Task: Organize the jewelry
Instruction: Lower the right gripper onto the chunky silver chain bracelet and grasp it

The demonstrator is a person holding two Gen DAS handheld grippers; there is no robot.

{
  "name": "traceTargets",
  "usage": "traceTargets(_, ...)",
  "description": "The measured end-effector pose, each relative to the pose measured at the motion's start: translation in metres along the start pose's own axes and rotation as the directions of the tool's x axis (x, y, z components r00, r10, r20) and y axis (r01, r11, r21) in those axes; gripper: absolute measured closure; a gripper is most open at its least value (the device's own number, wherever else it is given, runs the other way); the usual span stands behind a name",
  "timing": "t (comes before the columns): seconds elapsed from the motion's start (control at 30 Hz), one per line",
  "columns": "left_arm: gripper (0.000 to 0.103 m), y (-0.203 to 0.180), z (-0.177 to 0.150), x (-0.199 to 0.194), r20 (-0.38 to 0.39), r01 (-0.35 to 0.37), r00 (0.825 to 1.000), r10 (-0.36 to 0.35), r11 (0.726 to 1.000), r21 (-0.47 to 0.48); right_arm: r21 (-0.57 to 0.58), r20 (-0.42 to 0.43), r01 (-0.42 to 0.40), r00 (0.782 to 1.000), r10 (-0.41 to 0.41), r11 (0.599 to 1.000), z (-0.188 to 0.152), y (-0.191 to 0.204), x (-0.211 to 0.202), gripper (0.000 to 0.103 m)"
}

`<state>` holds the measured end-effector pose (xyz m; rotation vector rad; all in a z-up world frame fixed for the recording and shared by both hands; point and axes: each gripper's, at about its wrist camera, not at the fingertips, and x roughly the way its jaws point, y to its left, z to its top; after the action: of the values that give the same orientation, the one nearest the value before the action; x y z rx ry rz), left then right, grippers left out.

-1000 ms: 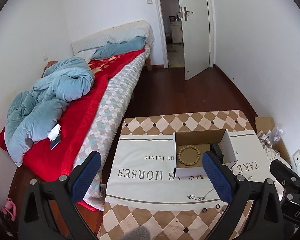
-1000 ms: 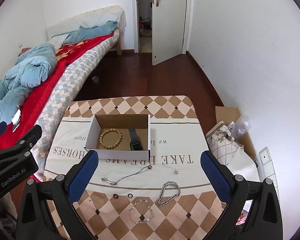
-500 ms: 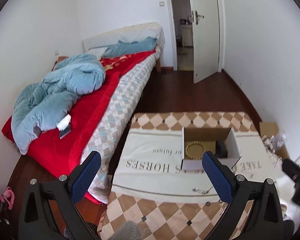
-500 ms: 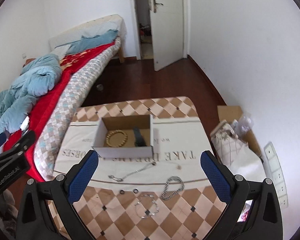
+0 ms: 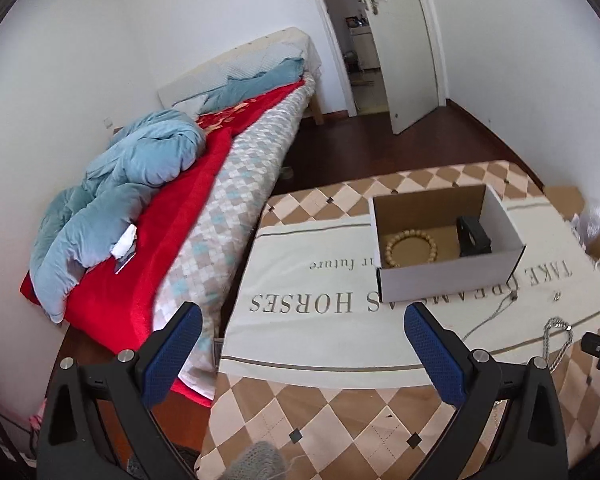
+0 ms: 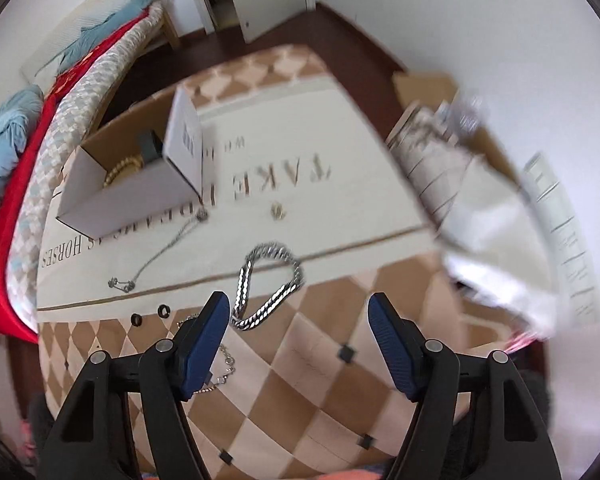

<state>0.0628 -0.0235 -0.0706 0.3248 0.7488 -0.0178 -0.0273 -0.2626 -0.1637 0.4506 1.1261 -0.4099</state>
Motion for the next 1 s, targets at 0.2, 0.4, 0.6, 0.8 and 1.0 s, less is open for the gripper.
traceTargets(0.2, 0.0, -0.003, -0.012, 0.032, -0.118, 0.001, 0.993, 0.0, 1.0, 0.009, -0.023, -0.031, 0.072, 0.997, -0.073, 0.997, 0.0, 0.008, 0.05, 0.037)
traceTargets(0.4, 0.0, -0.019, -0.028, 0.055, -0.228, 0.07, 0.972, -0.058, 0.997, 0.044, -0.165, 0.022, 0.122, 0.993, -0.119, 0.979, 0.0, 0.031, 0.049, 0.096)
traceTargets(0.6, 0.003, -0.048, -0.038, 0.07, -0.333, 0.213, 0.925, -0.183, 0.975, 0.056, -0.122, 0.013, 0.109, 0.994, -0.108, 0.987, -0.002, 0.005, 0.04, 0.096)
traceTargets(0.8, 0.006, -0.077, -0.041, 0.081, -0.419, 0.379, 0.844, -0.334, 0.925, 0.026, -0.058, 0.003, 0.092, 0.996, -0.092, 0.994, -0.001, -0.019, 0.032, 0.096)
traceTargets(1.0, 0.018, -0.069, -0.033, 0.11, -0.47, 0.431, 0.771, -0.43, 0.895, -0.111, -0.014, 0.004, 0.046, 0.999, -0.046, 0.999, 0.003, -0.026, 0.03, 0.096)
